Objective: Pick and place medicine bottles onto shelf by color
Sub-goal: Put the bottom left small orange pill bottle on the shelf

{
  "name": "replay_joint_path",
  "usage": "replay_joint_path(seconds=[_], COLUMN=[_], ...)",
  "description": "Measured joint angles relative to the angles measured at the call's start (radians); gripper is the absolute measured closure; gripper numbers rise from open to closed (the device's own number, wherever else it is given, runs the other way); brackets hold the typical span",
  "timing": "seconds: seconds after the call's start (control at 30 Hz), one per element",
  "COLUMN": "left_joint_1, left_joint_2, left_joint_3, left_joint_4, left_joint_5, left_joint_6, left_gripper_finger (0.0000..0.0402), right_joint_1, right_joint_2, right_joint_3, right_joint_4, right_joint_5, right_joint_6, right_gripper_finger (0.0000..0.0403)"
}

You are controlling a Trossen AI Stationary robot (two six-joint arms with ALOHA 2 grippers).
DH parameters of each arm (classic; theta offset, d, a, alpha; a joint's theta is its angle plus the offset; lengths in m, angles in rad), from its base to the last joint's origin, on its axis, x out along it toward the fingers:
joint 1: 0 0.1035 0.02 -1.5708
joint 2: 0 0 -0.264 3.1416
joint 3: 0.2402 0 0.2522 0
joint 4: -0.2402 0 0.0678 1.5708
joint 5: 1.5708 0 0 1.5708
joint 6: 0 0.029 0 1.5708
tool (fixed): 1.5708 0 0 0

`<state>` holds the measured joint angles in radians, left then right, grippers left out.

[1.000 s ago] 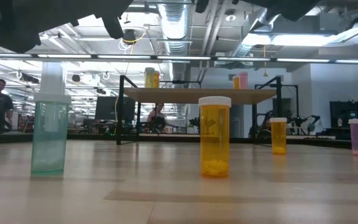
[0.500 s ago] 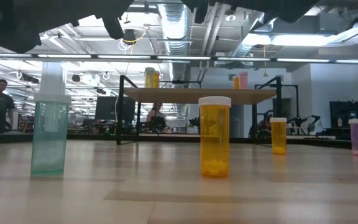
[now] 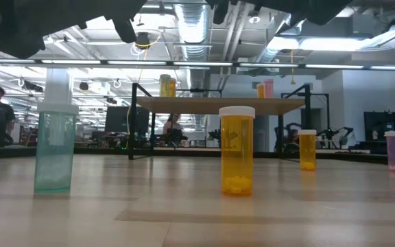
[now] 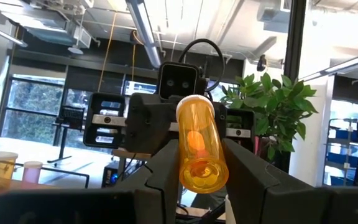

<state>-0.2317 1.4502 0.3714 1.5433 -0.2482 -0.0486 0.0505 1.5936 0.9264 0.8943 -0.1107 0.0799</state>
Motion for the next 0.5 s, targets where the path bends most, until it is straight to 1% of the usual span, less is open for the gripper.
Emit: replay_joint_path(seconds=[0.27,0.5], left_joint_1=[0.000,0.000], left_joint_2=[0.000,0.000], left_joint_3=[0.000,0.000], left_joint_4=[0.000,0.000], left_joint_5=[-0.001,-0.001], left_joint_6=[-0.006,-0.012], left_gripper_finger=[0.0309,0.0309], right_joint_1=[0.000,0.000], right_joint_2=[-0.001,-0.001], right_joint_3=[0.000,0.000], right_joint_4=[0.000,-0.001], right_joint_5=[-0.002,-0.002], right_joint_6=[0.000,0.000], right_gripper_finger=[0.0278,0.0279])
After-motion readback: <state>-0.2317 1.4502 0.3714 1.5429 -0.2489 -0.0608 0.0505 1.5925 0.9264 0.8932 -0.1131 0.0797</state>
